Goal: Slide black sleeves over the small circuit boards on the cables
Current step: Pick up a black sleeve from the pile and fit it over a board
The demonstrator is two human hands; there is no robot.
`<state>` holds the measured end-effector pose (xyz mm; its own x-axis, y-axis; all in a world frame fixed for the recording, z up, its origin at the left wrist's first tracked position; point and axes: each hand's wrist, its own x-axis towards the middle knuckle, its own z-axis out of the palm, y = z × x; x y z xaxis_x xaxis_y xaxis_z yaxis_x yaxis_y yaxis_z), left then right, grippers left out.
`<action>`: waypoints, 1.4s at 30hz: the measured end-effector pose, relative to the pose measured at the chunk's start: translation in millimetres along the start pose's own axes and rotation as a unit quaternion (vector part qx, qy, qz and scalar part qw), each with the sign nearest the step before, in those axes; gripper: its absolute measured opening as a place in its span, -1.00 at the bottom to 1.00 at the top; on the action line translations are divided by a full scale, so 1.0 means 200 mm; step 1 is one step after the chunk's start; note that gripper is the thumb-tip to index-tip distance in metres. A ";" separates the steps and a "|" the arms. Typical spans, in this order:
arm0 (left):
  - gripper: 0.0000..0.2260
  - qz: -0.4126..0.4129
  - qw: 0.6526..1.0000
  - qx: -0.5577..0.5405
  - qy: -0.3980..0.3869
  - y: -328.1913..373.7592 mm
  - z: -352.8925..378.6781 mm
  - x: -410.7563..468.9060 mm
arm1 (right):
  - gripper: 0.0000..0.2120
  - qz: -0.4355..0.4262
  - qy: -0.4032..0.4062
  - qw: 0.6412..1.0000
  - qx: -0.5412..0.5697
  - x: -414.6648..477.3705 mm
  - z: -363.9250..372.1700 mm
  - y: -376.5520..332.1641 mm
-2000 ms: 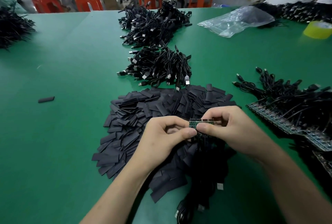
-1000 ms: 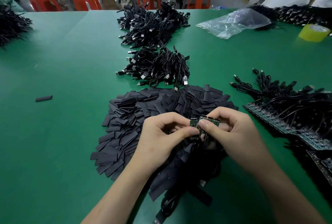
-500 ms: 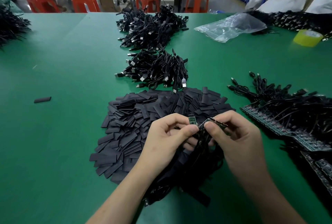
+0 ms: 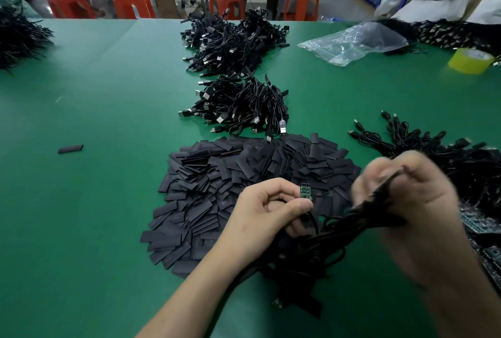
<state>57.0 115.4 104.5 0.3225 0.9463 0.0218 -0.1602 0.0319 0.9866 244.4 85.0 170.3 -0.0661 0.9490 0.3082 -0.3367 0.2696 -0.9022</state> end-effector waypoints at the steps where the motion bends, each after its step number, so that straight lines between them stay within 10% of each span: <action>1: -0.92 0.005 1.000 -0.002 0.000 0.00 0.00 0.00 | -0.69 -0.001 -0.009 1.000 0.011 0.01 -0.03 -0.03; 12: -0.93 0.027 0.999 0.005 0.021 0.02 -0.03 0.02 | -0.75 0.264 0.028 0.924 -0.274 0.14 -0.26 -0.05; 18: -0.83 0.068 0.992 0.093 0.053 0.02 -0.09 0.02 | -0.88 0.213 -0.008 0.717 -0.664 0.17 -0.23 0.13; 22: -0.87 0.099 0.989 0.086 0.075 0.03 -0.09 0.03 | -0.87 0.048 -0.059 0.828 -0.555 0.15 -0.11 0.18; 29: -0.90 0.123 0.982 0.074 0.122 0.03 -0.11 0.04 | -0.82 0.117 -0.098 0.953 -0.260 0.09 0.05 0.26; 33: -0.91 0.135 0.961 0.227 0.079 0.02 -0.16 0.05 | -0.76 0.143 -0.047 0.978 -0.147 0.11 0.07 0.22; 37: -0.73 0.168 0.838 0.519 -0.013 -0.01 -0.18 0.04 | -0.78 0.211 -0.014 0.976 -0.045 0.21 0.02 0.10; 42: -0.74 0.176 0.817 0.549 -0.020 -0.02 -0.18 0.04 | -0.64 0.190 -0.055 0.891 -0.407 0.27 -0.05 0.04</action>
<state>27.1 134.2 94.0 0.4709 0.8228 0.3183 0.6759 -0.5683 0.4692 248.2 139.9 177.4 -0.1374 0.9873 -0.0801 0.5210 0.0033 -0.8536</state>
